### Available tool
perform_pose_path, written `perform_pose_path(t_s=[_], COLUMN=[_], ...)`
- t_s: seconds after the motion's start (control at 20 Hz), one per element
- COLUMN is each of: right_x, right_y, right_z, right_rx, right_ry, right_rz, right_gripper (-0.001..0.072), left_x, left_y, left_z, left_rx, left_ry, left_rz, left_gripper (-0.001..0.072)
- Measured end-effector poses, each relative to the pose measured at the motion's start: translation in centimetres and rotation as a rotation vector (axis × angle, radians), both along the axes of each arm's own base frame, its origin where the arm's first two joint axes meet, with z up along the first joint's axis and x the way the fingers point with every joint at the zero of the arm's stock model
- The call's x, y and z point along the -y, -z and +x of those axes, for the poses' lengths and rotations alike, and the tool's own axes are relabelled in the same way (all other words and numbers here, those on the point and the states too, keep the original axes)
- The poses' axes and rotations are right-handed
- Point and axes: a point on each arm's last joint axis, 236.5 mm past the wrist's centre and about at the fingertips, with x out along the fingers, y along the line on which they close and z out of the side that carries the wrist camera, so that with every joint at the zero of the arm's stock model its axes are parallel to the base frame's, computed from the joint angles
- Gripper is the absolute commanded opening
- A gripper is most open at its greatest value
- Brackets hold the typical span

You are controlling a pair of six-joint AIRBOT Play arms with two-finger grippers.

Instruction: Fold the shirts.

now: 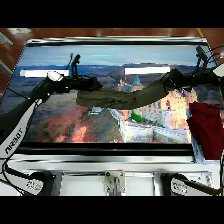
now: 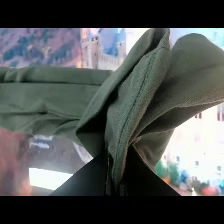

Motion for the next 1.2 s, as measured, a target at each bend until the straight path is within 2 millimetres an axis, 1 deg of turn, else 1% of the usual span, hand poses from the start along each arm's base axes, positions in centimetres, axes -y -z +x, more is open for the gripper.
perform_pose_path(t_s=[0.2, 0.35, 0.5, 0.6, 0.7, 0.75, 0.8, 0.85, 0.95, 1.05, 1.1, 1.2], right_x=[-0.7, -1.1, -1.6, -2.0, -2.1, -2.2, -2.4, -2.6, -3.5, -4.6, -5.5, -7.6], right_y=[-2.3, -3.6, -4.6, -5.3, -5.8, -6.0, -6.2, -6.2, -6.3, -6.1, -6.0, -5.5], right_z=[-2.1, -3.8, -5.5, -6.6, -7.3, -7.6, -7.8, -8.0, -8.3, -8.2, -7.9, -7.0], right_rx=[0.012, 0.009, 0.000, -0.003, 0.000, 0.000, 0.000, -0.001, 0.000, 0.012, 0.023, 0.051], right_ry=[-0.032, -0.060, -0.090, -0.109, -0.121, -0.125, -0.129, -0.136, -0.159, -0.187, -0.205, -0.237], right_rz=[-0.004, -0.007, -0.010, -0.013, -0.016, -0.017, -0.016, -0.017, -0.022, -0.047, -0.055, -0.067], right_gripper=[0.0069, 0.0070, 0.0070, 0.0069, 0.0070, 0.0069, 0.0070, 0.0070, 0.0069, 0.0069, 0.0070, 0.0070], left_x=[5.9, 10.9, 15.4, 17.8, 19.7, 20.1, 20.3, 20.2, 19.2, 17.2, 15.6, 11.9], left_y=[1.8, 3.2, 5.3, 6.5, 7.2, 7.4, 7.4, 7.4, 6.7, 4.9, 3.6, 0.4], left_z=[-2.4, -5.2, -8.2, -10.1, -11.6, -12.1, -12.0, -11.6, -10.1, -7.6, -5.9, -2.8], left_rx=[-0.069, -0.135, -0.208, -0.263, -0.317, -0.336, -0.347, -0.353, -0.335, -0.277, -0.235, -0.140], left_ry=[0.033, 0.065, 0.088, 0.086, 0.085, 0.084, 0.072, 0.059, 0.040, 0.015, -0.002, -0.039], left_rz=[-0.053, -0.105, -0.139, -0.169, -0.203, -0.215, -0.226, -0.236, -0.255, -0.276, -0.282, -0.285], left_gripper=[0.0041, 0.0042, 0.0042, 0.0042, 0.0041, 0.0040, 0.0040, 0.0039, 0.0038, 0.0038, 0.0038, 0.0038])
